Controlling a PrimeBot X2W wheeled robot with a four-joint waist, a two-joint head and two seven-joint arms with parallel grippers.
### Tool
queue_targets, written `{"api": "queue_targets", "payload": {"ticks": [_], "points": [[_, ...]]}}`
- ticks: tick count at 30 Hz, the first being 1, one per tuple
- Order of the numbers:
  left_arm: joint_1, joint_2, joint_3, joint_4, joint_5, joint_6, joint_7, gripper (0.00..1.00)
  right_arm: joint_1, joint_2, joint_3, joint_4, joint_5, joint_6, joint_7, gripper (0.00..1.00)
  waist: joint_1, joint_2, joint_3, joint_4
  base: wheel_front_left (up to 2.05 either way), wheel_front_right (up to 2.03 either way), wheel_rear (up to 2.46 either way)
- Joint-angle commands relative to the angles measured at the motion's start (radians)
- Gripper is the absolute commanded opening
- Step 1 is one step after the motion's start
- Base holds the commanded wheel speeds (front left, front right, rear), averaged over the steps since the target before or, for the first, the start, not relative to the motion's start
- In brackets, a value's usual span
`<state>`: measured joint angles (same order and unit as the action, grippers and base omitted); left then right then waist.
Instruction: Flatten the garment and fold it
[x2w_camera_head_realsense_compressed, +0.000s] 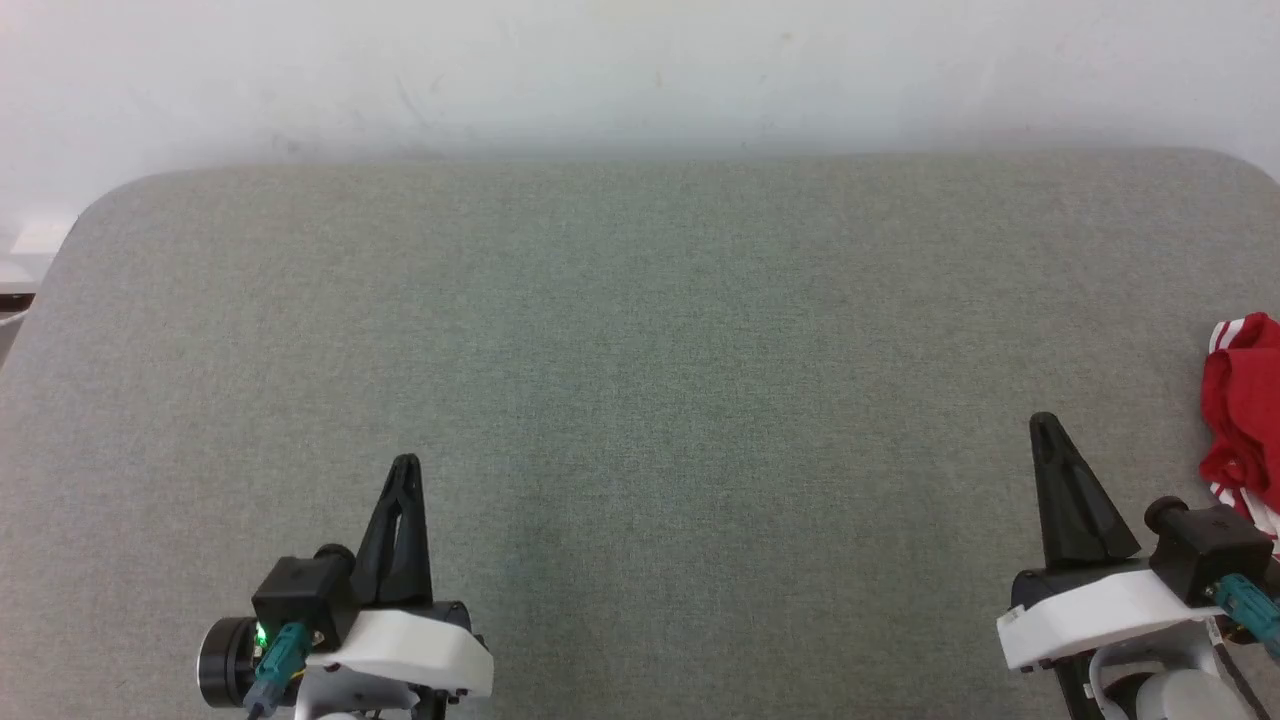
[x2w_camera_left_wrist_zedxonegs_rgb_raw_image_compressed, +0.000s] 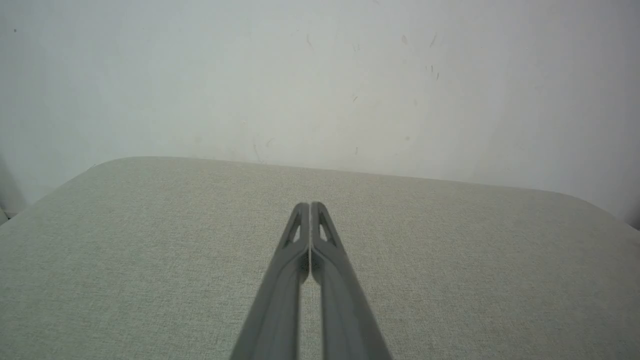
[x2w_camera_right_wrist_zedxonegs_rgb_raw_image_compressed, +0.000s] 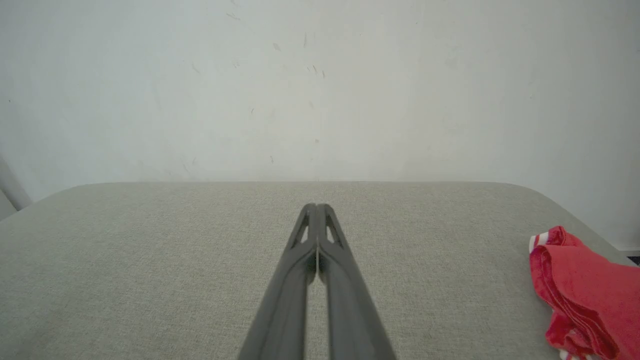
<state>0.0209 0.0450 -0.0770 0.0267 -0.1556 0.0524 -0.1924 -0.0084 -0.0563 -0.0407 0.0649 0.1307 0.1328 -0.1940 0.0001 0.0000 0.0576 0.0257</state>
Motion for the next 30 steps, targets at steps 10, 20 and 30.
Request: {"api": "queue_targets", "payload": {"ticks": [10,20,30], "points": [[-0.006,0.002,0.012,-0.007,0.029,-0.017,0.024,0.00,0.003,0.002,0.006,-0.012,-0.020,-0.001,0.026,0.00,-0.0001,0.0000,-0.006,-0.003,0.00,0.00,0.00],[-0.008,0.003,0.020,-0.009,0.044,-0.021,0.045,0.00,0.004,0.003,0.010,-0.019,-0.034,-0.001,0.046,0.00,-0.0001,0.0000,-0.013,-0.006,0.00,0.00,0.00],[-0.010,0.003,0.028,-0.012,0.060,-0.025,0.065,0.00,0.004,0.003,0.014,-0.025,-0.047,-0.001,0.067,0.00,-0.0001,0.0000,-0.019,-0.008,0.00,0.00,0.00]]}}
